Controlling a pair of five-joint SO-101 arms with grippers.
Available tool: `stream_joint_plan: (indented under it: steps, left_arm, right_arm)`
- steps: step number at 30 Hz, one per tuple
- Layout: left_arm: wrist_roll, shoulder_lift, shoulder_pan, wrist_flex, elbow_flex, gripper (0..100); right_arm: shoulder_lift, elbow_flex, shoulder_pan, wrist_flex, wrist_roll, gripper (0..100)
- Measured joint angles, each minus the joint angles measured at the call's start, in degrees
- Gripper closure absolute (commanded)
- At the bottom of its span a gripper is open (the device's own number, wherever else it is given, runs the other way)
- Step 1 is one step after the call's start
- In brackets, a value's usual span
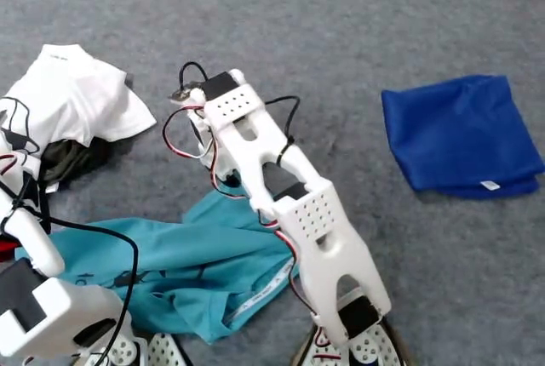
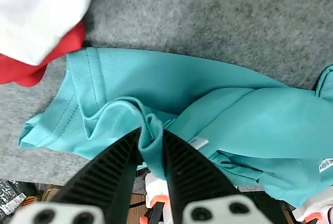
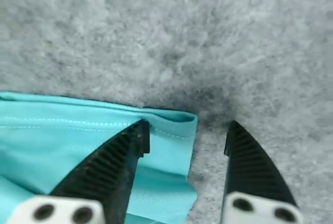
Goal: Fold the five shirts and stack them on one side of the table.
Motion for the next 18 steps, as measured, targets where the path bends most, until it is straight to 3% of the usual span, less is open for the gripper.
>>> stream_joint_plan:
  steps: [10, 16, 18]
  left_arm:
    - [0.0, 0.0, 0.0, 0.0, 0.0, 98]
    - [0.0, 0.0, 0.0, 0.0, 0.0, 98]
    - [0.0, 0.0, 0.0, 0.0, 0.0, 98]
  right_arm:
    - [4.13, -5.89, 0.0, -0.09, -0.09, 75.4]
    - [8.35, -11.69, 0.44, 0.26, -0.53, 90.3]
    - [8.53, -12.22, 0.88, 0.26, -0.53, 90.8]
